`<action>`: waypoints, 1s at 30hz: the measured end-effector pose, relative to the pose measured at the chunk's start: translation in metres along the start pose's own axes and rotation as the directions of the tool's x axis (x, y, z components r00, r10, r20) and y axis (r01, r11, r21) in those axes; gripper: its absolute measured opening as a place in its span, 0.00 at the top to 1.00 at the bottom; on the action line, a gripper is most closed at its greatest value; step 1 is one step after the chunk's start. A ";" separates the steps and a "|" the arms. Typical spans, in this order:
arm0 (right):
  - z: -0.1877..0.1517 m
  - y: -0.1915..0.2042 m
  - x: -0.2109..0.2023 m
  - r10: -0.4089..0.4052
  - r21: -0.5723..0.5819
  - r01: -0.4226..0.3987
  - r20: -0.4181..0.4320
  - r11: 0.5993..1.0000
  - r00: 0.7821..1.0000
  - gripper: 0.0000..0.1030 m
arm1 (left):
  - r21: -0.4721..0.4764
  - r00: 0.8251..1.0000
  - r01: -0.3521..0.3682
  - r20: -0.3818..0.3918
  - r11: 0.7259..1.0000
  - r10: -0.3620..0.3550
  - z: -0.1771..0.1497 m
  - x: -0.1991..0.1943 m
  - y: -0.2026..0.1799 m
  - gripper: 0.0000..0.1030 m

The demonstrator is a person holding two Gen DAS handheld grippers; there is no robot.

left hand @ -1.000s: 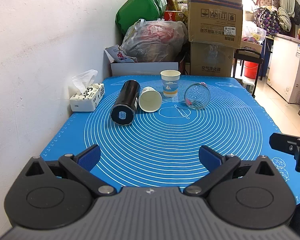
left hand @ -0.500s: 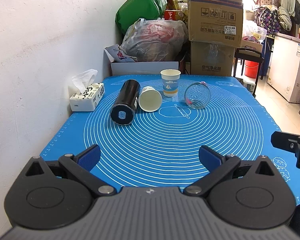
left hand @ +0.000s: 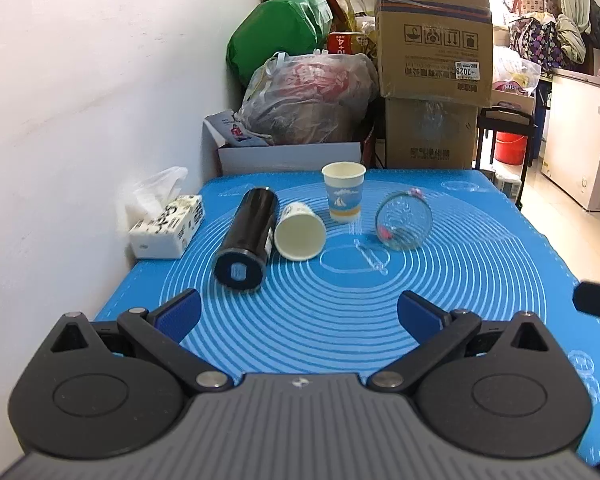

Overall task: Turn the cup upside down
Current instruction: 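Move the left gripper to the white printed paper cup and close on it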

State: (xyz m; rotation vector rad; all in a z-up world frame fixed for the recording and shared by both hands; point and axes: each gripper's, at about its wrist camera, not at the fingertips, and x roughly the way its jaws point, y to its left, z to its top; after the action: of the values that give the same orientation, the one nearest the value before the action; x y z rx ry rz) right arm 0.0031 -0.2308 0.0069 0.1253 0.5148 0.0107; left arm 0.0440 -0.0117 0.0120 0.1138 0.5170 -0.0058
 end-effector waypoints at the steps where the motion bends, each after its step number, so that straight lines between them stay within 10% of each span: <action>1: 0.002 -0.002 0.004 0.000 0.003 0.000 -0.001 1.000 1.000 0.02 | 0.005 1.000 -0.002 0.008 1.000 0.002 0.005 0.006 -0.001 0.00; 30: 0.043 -0.039 0.149 -0.048 0.018 0.049 -0.079 0.999 0.996 0.03 | 0.077 0.988 -0.130 -0.074 0.989 0.135 0.073 0.255 -0.039 0.00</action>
State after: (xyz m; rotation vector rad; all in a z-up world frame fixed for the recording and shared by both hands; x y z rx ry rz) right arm 0.1532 -0.2688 -0.0334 0.1323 0.5967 -0.0371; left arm 0.3008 -0.0531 -0.0549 0.2191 0.5874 0.1107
